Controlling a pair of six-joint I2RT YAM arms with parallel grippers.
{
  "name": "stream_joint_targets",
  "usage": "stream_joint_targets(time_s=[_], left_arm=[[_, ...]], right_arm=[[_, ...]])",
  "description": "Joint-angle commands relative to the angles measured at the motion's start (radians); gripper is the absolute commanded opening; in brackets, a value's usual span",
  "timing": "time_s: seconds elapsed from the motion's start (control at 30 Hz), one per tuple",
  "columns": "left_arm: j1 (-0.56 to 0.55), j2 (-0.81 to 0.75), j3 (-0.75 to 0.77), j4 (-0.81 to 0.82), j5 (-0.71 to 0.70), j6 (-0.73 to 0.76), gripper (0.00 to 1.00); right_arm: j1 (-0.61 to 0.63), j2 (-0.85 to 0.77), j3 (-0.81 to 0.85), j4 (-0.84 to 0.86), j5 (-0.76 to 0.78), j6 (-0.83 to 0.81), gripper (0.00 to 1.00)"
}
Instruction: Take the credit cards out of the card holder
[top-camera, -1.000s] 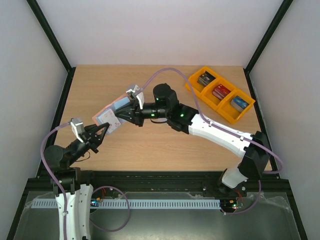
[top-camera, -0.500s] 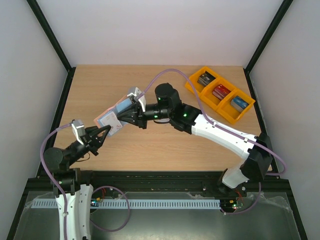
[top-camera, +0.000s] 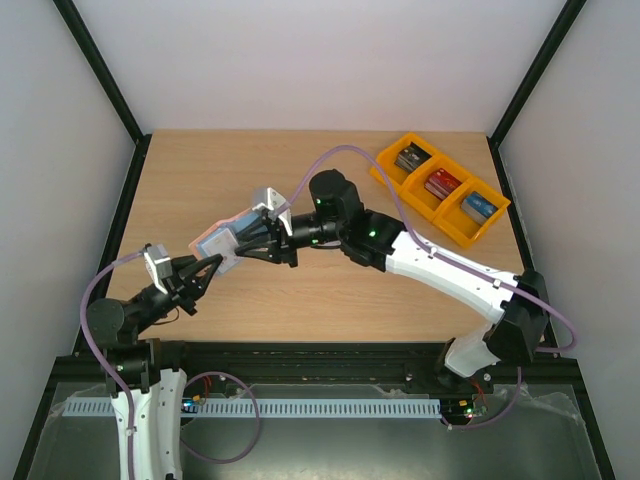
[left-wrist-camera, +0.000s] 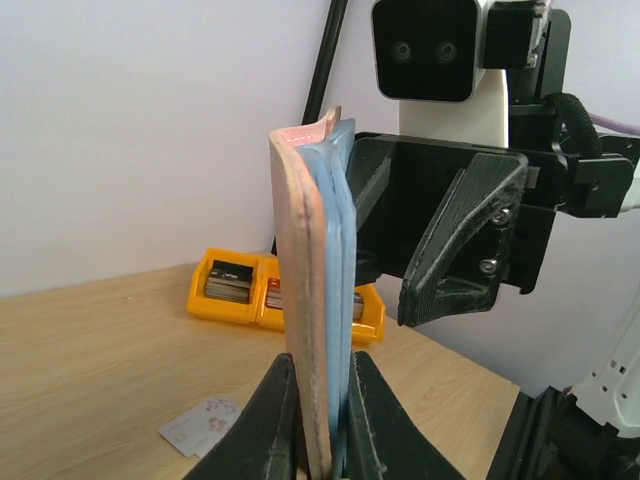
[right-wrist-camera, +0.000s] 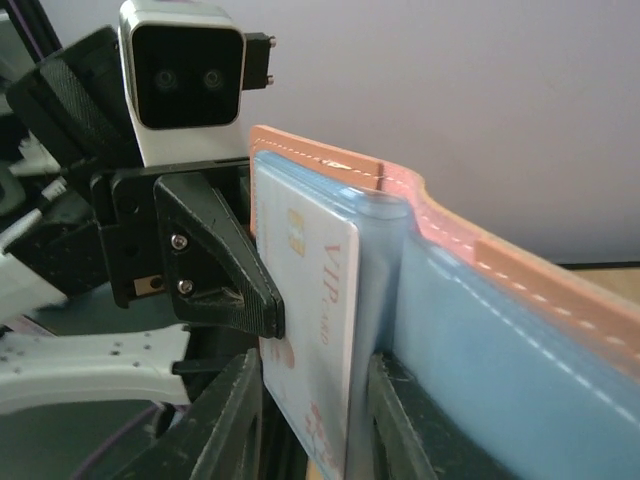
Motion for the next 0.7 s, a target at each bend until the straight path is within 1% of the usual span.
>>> stream_joint_targets(time_s=[0.0, 0.07, 0.13, 0.2, 0.23, 0.37, 0.47, 0.53, 0.67], left_arm=[[-0.005, 0.003, 0.002, -0.009, 0.035, 0.059, 0.07], [-0.005, -0.001, 0.001, -0.015, 0.048, 0.073, 0.07], [-0.005, -0.007, -0.004, -0.017, 0.051, 0.074, 0.07], [-0.005, -0.016, -0.012, -0.019, 0.050, 0.075, 0.07], [-0.005, -0.019, -0.015, -0.018, 0.047, 0.074, 0.07], [-0.005, -0.031, -0.024, -0.011, -0.021, 0.043, 0.07], [-0.006, -0.034, -0.026, -0.007, -0.036, 0.051, 0.04], [-0.007, -0.033, -0.012, -0.039, -0.046, 0.087, 0.02], [-0.007, -0.016, 0.010, -0.074, -0.086, 0.095, 0.02]], right_arm=[[0.102, -0.014, -0.012, 0.011, -0.094, -0.082, 0.34], [0.114, -0.024, -0.029, 0.057, -0.059, -0.092, 0.36], [0.122, -0.032, -0.049, 0.112, -0.049, -0.092, 0.36], [0.126, -0.029, -0.056, 0.143, -0.069, -0.089, 0.34], [0.128, -0.026, -0.053, 0.145, -0.078, -0.090, 0.32], [0.128, -0.025, -0.049, 0.111, -0.098, -0.107, 0.19], [0.128, -0.031, -0.037, 0.071, -0.092, -0.114, 0.12], [0.126, -0.042, -0.023, 0.040, -0.053, -0.114, 0.11], [0.088, -0.107, -0.063, 0.041, 0.114, -0.086, 0.13]])
